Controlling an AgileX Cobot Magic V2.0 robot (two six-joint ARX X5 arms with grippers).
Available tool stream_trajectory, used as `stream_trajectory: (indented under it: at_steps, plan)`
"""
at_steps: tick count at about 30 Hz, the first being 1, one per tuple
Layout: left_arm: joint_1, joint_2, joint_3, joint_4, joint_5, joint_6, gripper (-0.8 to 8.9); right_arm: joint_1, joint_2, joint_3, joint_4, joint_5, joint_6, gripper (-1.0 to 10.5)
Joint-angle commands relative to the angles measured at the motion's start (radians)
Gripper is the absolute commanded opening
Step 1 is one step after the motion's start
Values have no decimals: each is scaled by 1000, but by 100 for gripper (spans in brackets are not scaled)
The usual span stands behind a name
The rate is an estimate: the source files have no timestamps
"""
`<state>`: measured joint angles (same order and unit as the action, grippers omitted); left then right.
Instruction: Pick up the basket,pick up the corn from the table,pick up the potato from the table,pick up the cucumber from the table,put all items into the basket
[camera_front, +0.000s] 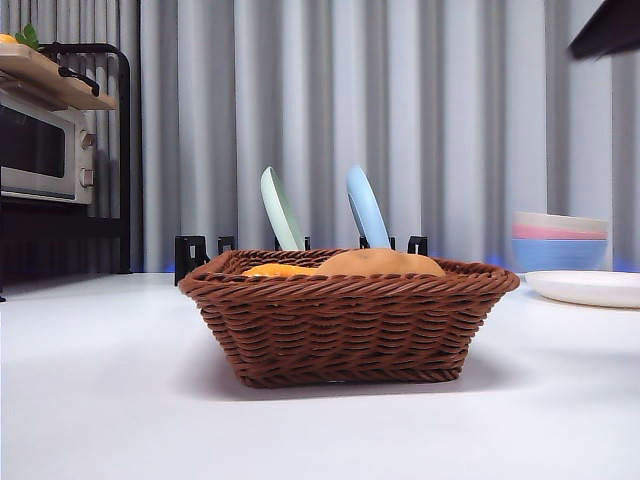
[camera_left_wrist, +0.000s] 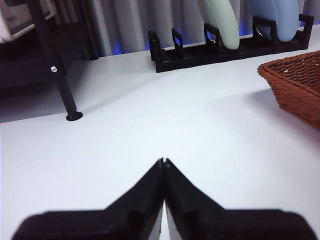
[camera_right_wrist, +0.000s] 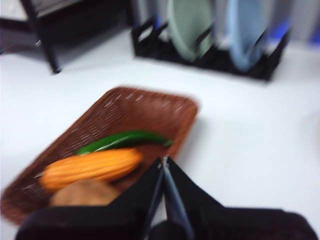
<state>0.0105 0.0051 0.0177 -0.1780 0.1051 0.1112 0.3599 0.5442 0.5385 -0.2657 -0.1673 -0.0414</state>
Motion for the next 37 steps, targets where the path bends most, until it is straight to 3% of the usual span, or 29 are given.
stream_trajectory:
  at_steps: [1,7,13,16,22,25,37]
  plan:
    - [2,-3,-14,2,1,-7,-1,-87,-85,-68,1,-47,-106,2]
    - [2,-3,-14,2,1,-7,-1,-266,-311,-281,184,-67,-101,2]
    - [2,-3,-14,2,0,-7,-1,-345,-465,-470,272,-66,-43,2]
    - [2,-3,-14,2,0,-7,-1,-363,-521,-531,270,-66,-2,2]
    - [2,-3,-14,3,1,-7,-1,-372,-543,-533,116,-64,37,2]
    - [2,-3,-14,3,0,-7,-1,-372,-531,-531,101,-65,101,2]
    - [2,-3,-14,3,0,-7,-1,-372,-500,-531,100,-63,103,2]
